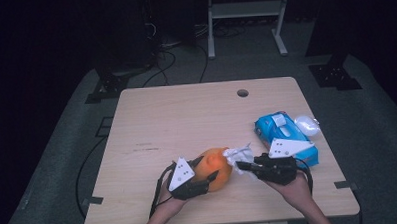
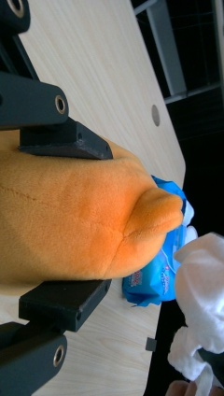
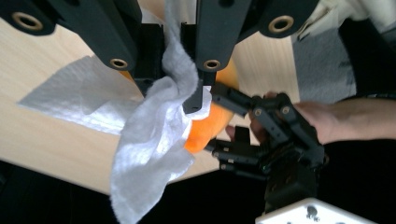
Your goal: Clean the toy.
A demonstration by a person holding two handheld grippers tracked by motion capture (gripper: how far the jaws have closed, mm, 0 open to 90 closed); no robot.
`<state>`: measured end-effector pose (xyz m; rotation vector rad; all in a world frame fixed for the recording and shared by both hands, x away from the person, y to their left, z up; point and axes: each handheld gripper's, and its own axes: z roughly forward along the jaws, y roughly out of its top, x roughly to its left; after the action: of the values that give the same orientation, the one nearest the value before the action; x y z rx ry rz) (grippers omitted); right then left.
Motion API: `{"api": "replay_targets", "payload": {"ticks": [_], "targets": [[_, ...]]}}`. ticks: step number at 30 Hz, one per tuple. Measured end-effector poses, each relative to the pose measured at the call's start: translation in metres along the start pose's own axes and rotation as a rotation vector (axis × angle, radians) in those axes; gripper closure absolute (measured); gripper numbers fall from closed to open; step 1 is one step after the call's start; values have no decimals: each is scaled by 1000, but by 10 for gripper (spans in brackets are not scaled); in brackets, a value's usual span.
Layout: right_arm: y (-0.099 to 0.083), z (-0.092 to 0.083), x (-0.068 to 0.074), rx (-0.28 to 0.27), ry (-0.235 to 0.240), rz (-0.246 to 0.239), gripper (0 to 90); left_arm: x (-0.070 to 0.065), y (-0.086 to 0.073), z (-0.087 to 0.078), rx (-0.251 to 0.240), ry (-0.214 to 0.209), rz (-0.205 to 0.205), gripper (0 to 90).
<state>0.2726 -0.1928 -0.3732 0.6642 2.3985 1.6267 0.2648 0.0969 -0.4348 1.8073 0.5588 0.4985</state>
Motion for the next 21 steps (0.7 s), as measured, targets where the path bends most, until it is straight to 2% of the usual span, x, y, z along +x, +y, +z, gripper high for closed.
{"api": "replay_targets", "payload": {"ticks": [1, 2, 4, 8, 10, 15, 18, 21], "targets": [[0, 1, -1, 14, 13, 8, 814, -2, -1, 1, 2, -8, 10, 394], [-1, 4, -2, 34, 23, 13, 809, -5, -1, 3, 10, -18, 37, 393], [-4, 10, -1, 61, 12, 14, 798, -12, -1, 7, 17, -35, 82, 392], [-10, 17, -3, 67, -22, 29, 742, -19, -2, 10, 25, -55, 126, 389], [-13, 18, -4, 51, -30, 42, 725, -19, -2, 10, 25, -60, 121, 388], [-18, 23, -8, 5, 32, 102, 664, -21, -3, 11, 41, -92, 134, 380], [-21, 27, -8, -2, 51, 131, 639, -23, -3, 12, 55, -101, 158, 378], [-24, 30, -10, -23, 67, 164, 634, -23, -4, 13, 56, -106, 157, 375]]}}
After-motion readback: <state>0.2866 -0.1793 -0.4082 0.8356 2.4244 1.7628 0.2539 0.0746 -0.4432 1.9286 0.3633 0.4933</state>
